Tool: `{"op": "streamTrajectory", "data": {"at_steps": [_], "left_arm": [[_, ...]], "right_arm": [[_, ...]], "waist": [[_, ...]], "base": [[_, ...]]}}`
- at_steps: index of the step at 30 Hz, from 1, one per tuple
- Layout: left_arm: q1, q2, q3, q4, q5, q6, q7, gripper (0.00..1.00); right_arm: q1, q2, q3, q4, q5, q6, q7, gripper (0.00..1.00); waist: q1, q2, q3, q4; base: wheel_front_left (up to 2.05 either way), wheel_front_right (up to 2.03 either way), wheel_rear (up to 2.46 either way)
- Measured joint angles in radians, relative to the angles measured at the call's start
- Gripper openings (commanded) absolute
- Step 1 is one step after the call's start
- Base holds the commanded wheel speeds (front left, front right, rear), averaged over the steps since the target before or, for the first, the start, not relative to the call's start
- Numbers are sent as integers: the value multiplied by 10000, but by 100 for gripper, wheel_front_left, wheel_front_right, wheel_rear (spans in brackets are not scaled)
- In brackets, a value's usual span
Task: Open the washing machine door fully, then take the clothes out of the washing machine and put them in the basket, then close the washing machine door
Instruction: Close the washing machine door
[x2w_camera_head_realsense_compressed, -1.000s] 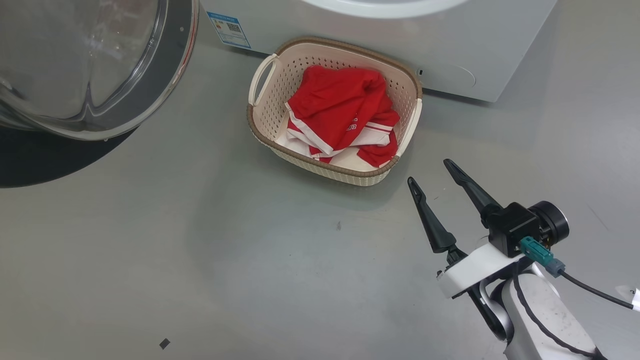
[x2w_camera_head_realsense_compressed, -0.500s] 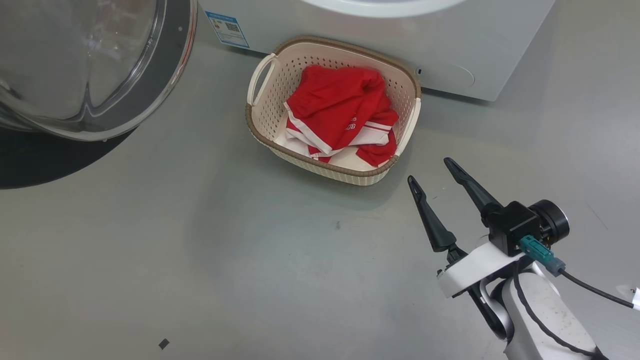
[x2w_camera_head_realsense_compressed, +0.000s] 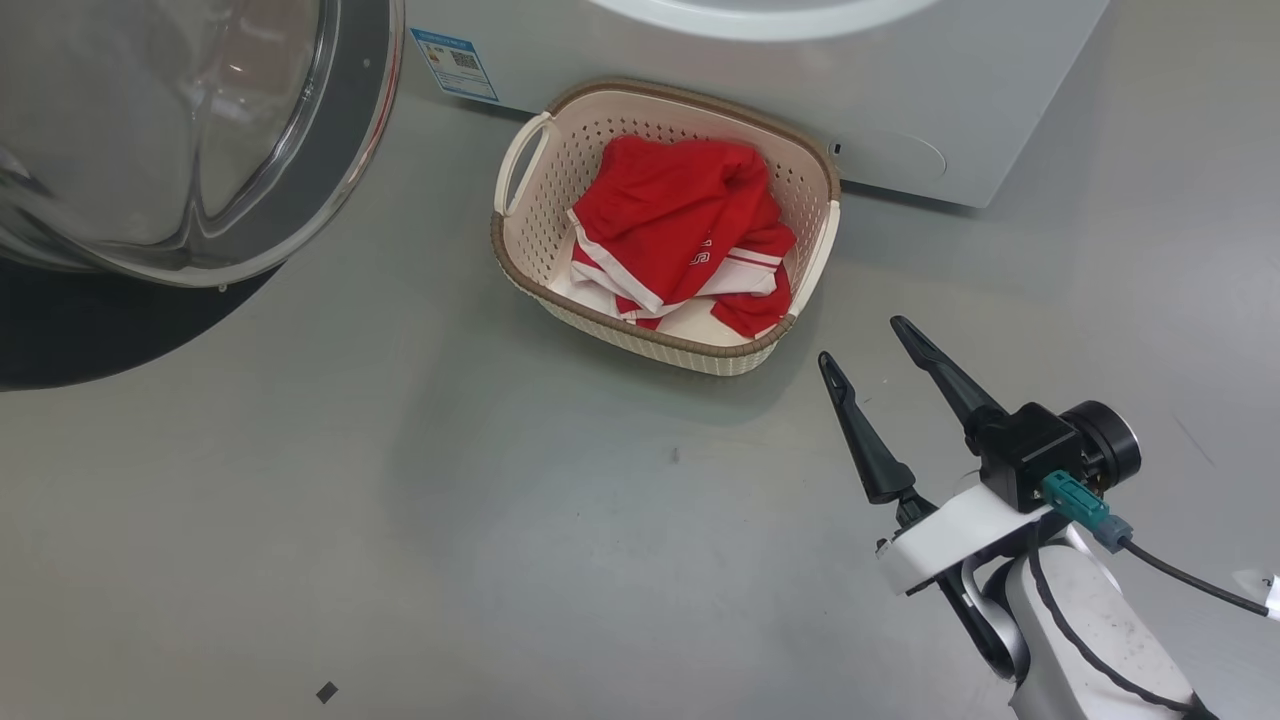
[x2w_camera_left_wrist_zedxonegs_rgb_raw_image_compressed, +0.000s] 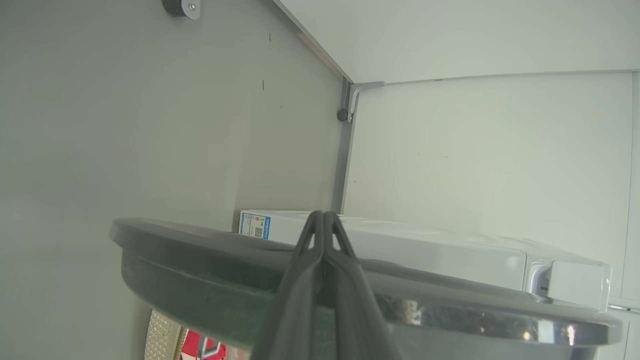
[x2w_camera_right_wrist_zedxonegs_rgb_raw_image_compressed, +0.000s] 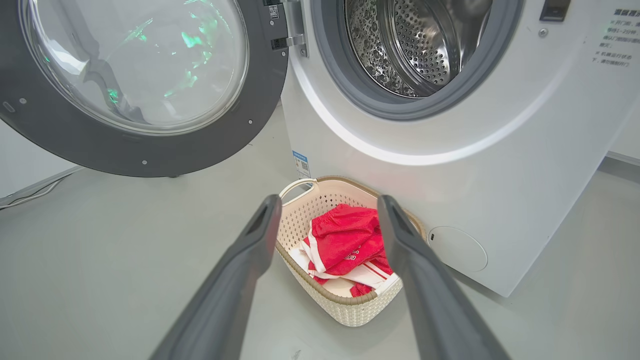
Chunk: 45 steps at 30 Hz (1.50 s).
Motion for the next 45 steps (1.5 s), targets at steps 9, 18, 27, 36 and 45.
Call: {"op": "streamTrajectory", "data": {"at_steps": [9, 18, 27, 36, 45], "left_arm": [[11, -100, -324, 203, 6, -15, 754, 0], [159, -520, -989, 215, 146, -658, 2046, 0], [600, -972, -1312, 221, 128, -1174, 3189, 0], [1170, -1363, -1873, -2, 73, -1900, 4312, 0], [1551, -1885, -2006, -430, -21, -2180, 4955, 0]], "right_arm": [[1, 21, -10, 102, 33, -2, -63, 100], [16, 107, 4, 322, 140, -2, -151, 100], [81, 232, 96, 500, 211, -2, -240, 100], [336, 301, 192, 694, 314, -2, -255, 100], [433, 393, 305, 794, 489, -2, -330, 100]], "waist": [[0, 0, -238, 81], [0, 0, -558, 151], [0, 0, -927, 224], [0, 0, -1376, 277], [0, 0, -1721, 319]], "base": [[0, 0, 0], [0, 0, 0], [0, 0, 0], [0, 0, 0], [0, 0, 0]]}}
